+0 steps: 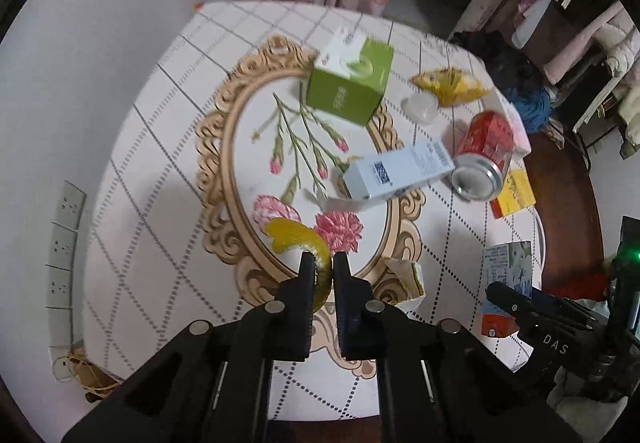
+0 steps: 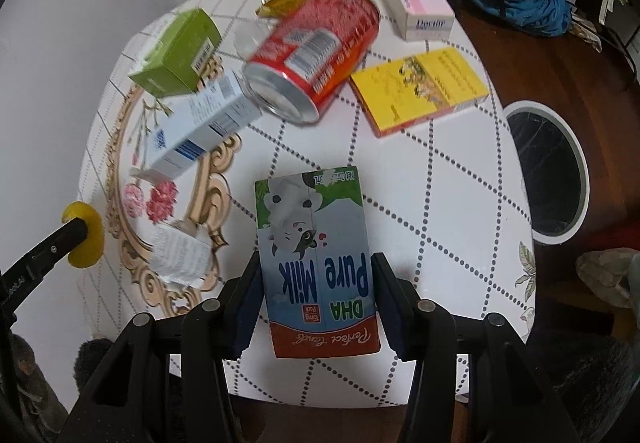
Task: Collect trash
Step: 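Lift the milk carton with the right gripper while the left lifts the lemon peel, then carry both items over the trash bin and open both grippers to drop them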
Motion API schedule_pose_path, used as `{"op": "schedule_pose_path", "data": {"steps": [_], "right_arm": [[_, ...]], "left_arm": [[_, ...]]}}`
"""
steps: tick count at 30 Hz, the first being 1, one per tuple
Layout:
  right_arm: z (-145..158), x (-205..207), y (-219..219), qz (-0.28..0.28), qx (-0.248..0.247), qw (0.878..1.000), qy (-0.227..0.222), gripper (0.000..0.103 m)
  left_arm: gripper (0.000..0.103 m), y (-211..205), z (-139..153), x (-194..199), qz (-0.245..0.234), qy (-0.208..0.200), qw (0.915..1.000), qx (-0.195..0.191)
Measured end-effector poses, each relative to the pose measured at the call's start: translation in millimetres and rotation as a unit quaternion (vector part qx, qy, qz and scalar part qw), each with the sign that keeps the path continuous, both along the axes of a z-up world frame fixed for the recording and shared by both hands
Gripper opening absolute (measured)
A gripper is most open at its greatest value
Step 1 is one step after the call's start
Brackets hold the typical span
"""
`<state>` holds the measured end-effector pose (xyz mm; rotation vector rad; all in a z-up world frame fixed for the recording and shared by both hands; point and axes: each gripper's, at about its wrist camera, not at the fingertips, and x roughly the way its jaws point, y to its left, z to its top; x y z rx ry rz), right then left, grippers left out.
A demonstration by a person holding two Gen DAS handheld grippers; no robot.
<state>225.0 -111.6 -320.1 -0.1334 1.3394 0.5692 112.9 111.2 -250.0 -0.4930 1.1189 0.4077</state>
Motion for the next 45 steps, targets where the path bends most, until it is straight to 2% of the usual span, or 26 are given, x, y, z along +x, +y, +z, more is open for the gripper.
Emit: {"op": "schedule_pose_path", "data": {"steps": [7,12,16,20,25,29,32,38,42,45], "right_arm": [[42,5,-7,-0.011,0.035,0.999,-0.032,0.053],[72,27,-35,-0.031,0.062,0.996,-0.051,0.053],[85,56,-83,-0.058,0.07,0.994,-0.061,0.053],[81,96,-146,-0.074,0.053,0.994,-0.065,0.053],[48,156,-229,-0.092,0.001,0.994,-0.056,0.053],[9,196,-283,-0.117,-0.013,0.993,-0.026,0.053],[-24,220,-316,-0.143,-0.01,0.99,-0.001,0.053],[-82,253,-346,-0.184,0.012,0.982,0.044,0.053],[-109,266,-346,-0.195,0.022,0.979,0.061,0.054],[-127,272,-344,-0.2,0.027,0.977,0.07,0.054]], "left_arm": [[0.006,-29,46,9,-0.02,-0.029,0.9976,0.06],[0.006,-65,76,36,-0.047,-0.052,0.9937,0.087],[0.006,-101,85,69,-0.073,-0.067,0.9917,0.082],[0.006,-148,79,115,-0.101,-0.074,0.9906,0.054],[0.006,-223,46,183,-0.137,-0.067,0.9883,-0.003],[0.006,-270,5,232,-0.158,-0.042,0.9853,-0.051],[0.006,-297,-24,264,-0.178,-0.02,0.9815,-0.068],[0.007,-334,-57,305,-0.215,0.016,0.9733,-0.079],[0.008,-346,-72,319,-0.226,0.04,0.9705,-0.074],[0.011,-348,-79,324,-0.224,0.062,0.9711,-0.054]]}}
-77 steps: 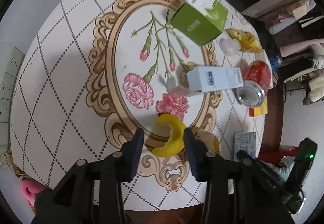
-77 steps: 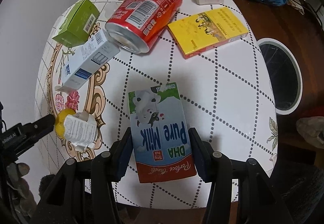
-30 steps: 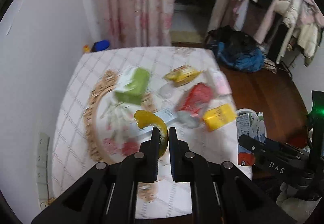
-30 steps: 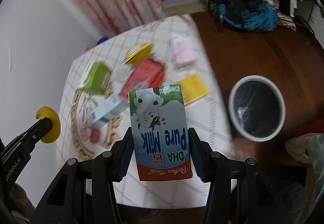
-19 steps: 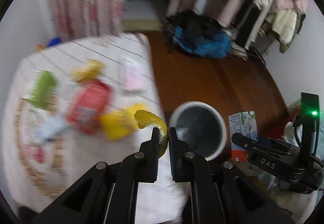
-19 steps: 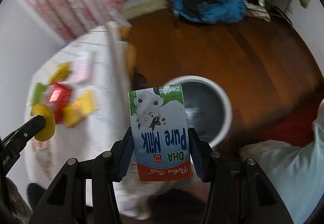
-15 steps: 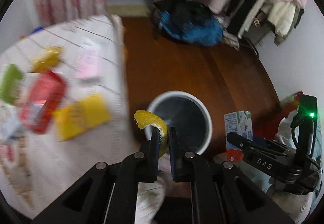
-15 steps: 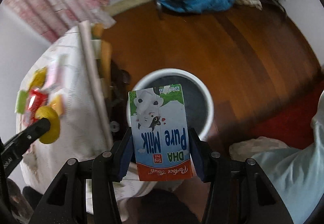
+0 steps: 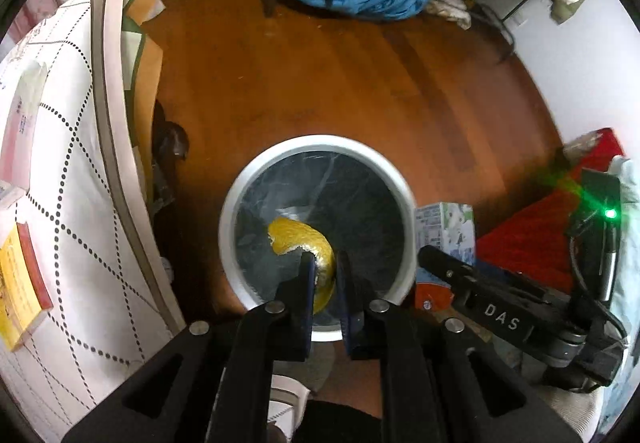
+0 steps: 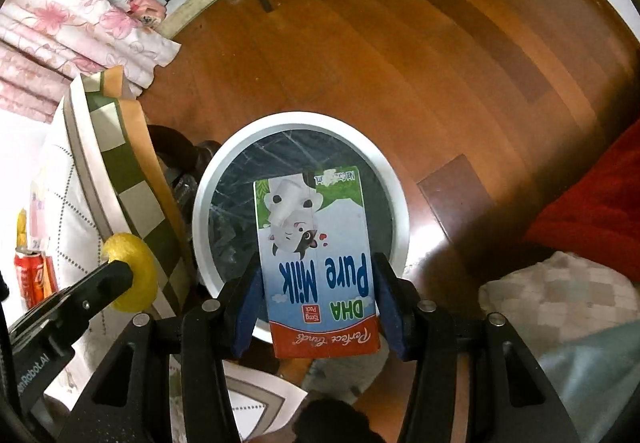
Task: Collect trash
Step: 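Carry both items over the trash bin and open both grippers to drop them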
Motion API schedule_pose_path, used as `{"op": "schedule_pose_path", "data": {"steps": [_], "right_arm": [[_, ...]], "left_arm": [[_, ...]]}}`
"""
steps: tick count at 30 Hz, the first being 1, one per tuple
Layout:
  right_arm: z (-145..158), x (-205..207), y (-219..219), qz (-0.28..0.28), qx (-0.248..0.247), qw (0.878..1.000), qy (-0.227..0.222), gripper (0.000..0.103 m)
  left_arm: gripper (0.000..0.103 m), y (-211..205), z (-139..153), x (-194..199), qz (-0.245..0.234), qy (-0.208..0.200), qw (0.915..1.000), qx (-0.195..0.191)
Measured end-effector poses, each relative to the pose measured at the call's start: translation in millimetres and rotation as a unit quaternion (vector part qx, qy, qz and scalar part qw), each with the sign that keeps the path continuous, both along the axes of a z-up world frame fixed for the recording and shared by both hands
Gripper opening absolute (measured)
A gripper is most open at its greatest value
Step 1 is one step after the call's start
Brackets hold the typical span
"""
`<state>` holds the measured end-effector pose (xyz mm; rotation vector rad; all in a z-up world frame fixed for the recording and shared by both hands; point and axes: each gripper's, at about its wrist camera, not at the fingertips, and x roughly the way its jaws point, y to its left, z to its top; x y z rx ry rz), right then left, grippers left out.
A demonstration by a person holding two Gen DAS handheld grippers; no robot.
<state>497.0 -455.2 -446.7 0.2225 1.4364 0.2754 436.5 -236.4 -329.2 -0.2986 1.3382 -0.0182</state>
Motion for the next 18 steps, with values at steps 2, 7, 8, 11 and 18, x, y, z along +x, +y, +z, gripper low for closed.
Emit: {"op": "schedule_pose_path", "data": {"steps": [2,7,8,11,18], "right_arm": [[-7,0,4,-0.003,-0.004,1.0,0.003,0.057],[-10,-4,4,-0.011,-0.024,1.0,-0.001,0.087],[-9,-5,4,-0.012,-0.032,0.999,-0.002,0.091],[-5,-10,7,-0.008,-0.059,0.998,-0.012,0.098],[13,-20,8,0.0,-0.101,0.994,-0.028,0.098]], "left_arm": [[0.019,2,-1,-1,0.0,-0.001,0.9999,0.013],[0.093,9,1,-1,0.005,-0.011,0.999,0.044],[0.093,10,2,-3,0.003,-0.009,0.9987,0.05],[0.095,12,-2,-2,0.0,-0.006,0.9981,0.061],[0.097,8,2,-5,-0.009,-0.012,0.9965,0.082]]}}
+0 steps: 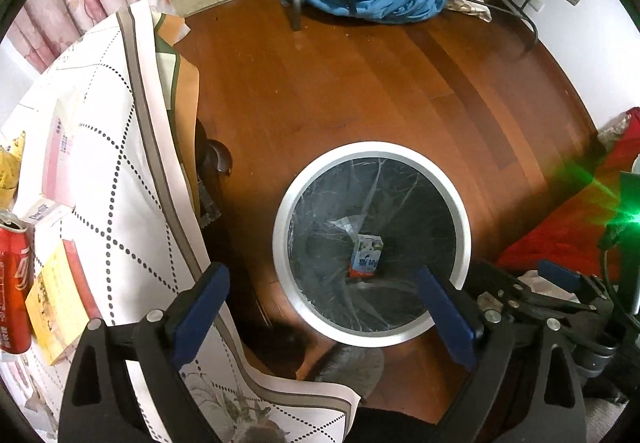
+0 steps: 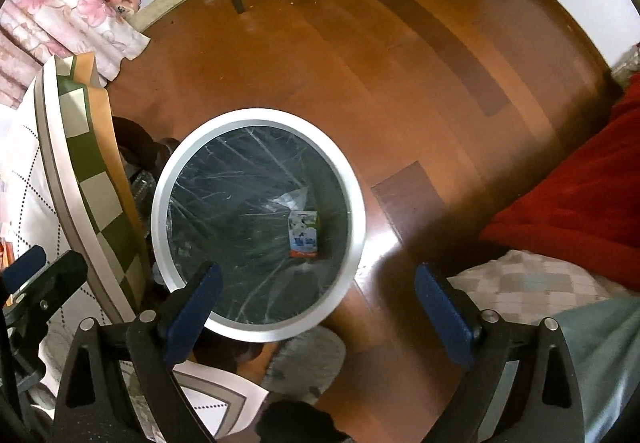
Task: Collect trash
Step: 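Carry both items over the trash bin and open both grippers to drop them, then grasp the yellow card box with the right gripper while the left grasps the green box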
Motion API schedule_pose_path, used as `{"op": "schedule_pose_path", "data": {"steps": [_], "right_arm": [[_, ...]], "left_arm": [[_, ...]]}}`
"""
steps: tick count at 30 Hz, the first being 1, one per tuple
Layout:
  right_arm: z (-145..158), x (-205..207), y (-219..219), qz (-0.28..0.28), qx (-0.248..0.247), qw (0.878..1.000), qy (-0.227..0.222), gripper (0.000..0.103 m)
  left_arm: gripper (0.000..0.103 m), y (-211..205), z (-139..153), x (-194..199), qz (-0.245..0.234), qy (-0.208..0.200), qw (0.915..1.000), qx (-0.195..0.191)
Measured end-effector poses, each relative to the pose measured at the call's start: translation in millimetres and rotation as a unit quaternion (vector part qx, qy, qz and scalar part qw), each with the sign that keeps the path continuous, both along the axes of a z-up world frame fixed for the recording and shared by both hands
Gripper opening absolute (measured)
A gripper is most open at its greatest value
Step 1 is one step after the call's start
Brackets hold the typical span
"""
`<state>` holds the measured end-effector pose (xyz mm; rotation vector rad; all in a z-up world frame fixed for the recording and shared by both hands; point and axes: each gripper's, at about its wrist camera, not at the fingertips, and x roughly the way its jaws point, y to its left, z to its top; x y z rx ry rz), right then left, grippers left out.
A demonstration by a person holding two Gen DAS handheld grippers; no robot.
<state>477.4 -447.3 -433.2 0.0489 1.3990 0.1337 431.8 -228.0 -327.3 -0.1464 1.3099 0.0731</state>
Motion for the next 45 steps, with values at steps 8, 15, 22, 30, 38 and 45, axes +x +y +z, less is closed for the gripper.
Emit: {"op": "schedule_pose_path", "data": {"steps": [8,15,22,30,38,45], "right_arm": [[41,-15,-6,-0.001,-0.015,1.0,-0.027,0.099],[107,-36,-6,-0.012,-0.003,0.997,-0.072,0.099],[182,-69,35,-0.001,0.04,0.992,-0.117,0.099],[179,-99,153,0.04,0.091,0.992,-0.077,0.099],[95,-98,259,0.0,0.13,0.991,0.035,0.099],[63,-79,303,-0.092,0.094,0.99,0.045,0.099]], "left_arm": [[0.097,-2,31,-9,-0.005,-0.022,0.9997,0.009],[0.097,8,89,-29,-0.003,-0.066,0.9976,0.02],[0.097,65,158,-73,0.038,-0.118,0.9915,0.039],[0.097,206,154,-149,0.168,-0.1,0.9756,0.1],[0.097,318,88,-210,0.261,-0.032,0.9553,0.135],[0.097,376,71,-198,0.261,-0.024,0.9562,0.131]]}}
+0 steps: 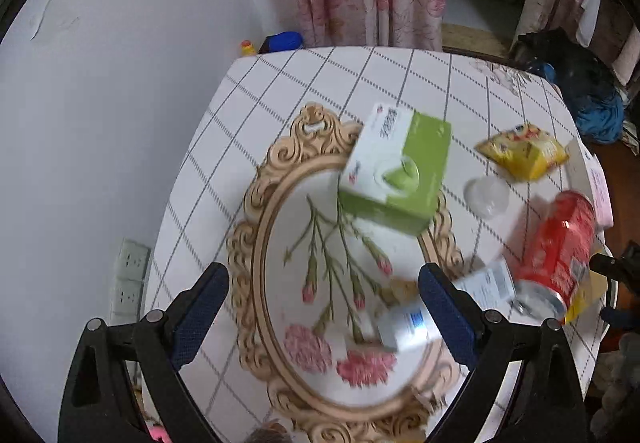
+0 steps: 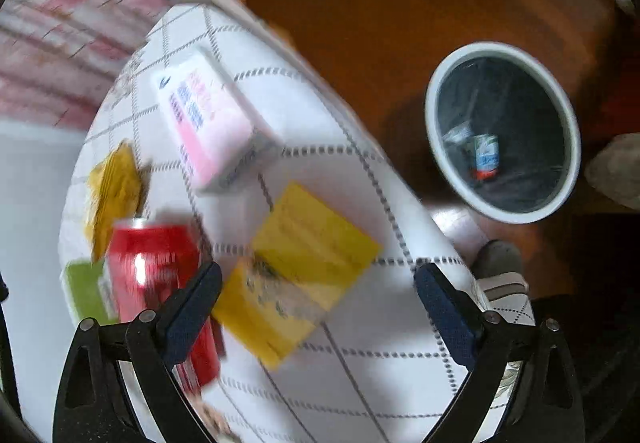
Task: Collect trash
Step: 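Grasp the yellow card box with the right gripper while the left grasps the green box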
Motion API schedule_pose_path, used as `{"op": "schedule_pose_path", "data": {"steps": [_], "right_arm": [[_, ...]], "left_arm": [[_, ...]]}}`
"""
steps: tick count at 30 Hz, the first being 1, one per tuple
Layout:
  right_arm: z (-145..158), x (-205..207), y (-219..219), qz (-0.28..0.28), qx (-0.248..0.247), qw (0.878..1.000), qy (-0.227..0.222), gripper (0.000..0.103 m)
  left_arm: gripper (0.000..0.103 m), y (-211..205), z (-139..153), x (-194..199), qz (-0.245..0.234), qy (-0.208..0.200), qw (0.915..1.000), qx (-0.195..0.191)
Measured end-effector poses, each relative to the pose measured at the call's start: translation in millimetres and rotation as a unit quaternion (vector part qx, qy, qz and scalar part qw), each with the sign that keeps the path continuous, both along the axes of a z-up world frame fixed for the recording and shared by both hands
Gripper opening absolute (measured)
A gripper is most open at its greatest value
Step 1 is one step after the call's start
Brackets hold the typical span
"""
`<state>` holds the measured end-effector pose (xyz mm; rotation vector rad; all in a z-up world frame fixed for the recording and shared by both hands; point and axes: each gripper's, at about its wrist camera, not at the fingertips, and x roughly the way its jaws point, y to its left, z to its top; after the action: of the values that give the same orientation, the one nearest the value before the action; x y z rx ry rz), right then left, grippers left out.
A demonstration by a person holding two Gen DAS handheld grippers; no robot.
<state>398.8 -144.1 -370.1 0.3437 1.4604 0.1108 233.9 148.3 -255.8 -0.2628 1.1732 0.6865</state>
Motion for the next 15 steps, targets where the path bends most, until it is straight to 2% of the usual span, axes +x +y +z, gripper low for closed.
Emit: {"op": "schedule_pose_path", "data": {"steps": [4,6,7,9,10,15], "right_arm": [[1,5,14,-0.033,-0.05,0.998,-0.006,0.099],[1,4,22,-0.026,-0.079,0.996,-0.014,0.097],[2,2,26,-0.015,-0.098,0.995,-0.019,0.092],[7,0,32,0.011,-0.106,0.993,-0.044,0.075],[9,0,33,0.032,-0.108,0.992,-0.05,0.07],[10,-3,29,0.107,-0.11,0.987,-0.042,0.069]], "left_arm": [[0.097,12,1,16,-0.022,0.0,0.9997,-0.011],[0.097,14,1,28,-0.045,-0.001,0.9988,-0.02],[0.097,10,1,34,-0.056,0.003,0.9982,-0.023],[0.097,10,-2,49,-0.074,0.013,0.9968,-0.028],[0.097,11,-4,56,-0.08,0.019,0.9961,-0.031],[0.097,17,-27,84,-0.107,0.048,0.9915,-0.055]]}}
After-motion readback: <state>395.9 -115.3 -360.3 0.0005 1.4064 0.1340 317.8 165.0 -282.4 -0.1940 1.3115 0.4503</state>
